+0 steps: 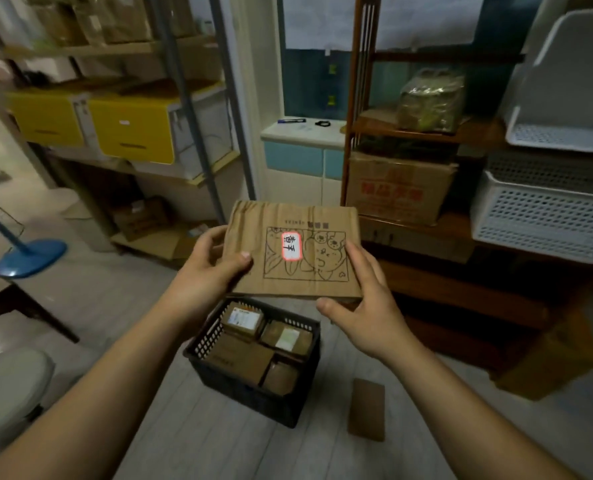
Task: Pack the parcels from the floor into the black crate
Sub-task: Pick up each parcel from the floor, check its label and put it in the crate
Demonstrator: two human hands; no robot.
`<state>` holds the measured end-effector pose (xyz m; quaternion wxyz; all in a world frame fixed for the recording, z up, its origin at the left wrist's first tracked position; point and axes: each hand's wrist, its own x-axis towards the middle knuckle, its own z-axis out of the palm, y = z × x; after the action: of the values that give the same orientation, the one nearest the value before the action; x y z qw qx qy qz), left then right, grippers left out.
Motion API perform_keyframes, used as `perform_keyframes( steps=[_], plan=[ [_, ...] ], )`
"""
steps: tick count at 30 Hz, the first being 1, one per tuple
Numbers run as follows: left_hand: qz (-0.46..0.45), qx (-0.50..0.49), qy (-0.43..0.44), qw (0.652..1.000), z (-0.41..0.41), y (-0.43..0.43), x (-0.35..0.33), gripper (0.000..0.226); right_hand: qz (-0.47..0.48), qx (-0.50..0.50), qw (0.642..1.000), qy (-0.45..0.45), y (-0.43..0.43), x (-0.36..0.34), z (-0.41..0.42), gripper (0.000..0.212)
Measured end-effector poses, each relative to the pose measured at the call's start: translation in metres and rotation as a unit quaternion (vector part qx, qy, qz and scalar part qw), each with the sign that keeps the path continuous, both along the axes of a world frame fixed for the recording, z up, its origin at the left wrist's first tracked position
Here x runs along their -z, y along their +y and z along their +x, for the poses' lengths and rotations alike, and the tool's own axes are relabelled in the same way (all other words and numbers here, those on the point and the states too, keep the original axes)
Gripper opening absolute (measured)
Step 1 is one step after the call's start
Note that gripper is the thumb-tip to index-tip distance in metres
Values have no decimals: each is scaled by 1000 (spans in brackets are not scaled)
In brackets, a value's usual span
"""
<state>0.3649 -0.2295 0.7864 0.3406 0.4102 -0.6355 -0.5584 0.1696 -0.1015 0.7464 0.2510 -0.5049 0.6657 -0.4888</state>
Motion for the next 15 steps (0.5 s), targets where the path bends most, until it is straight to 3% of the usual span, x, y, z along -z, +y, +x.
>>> perform_keyframes(
  steps=[5,15],
  plan=[
    [4,94,-81,992,22,-41,19,87,23,14,1000,5,-41,10,7,91],
    [50,172,-162,970,-8,-162,45,86,64,53,994,-68,-140,76,0,85]
  ],
)
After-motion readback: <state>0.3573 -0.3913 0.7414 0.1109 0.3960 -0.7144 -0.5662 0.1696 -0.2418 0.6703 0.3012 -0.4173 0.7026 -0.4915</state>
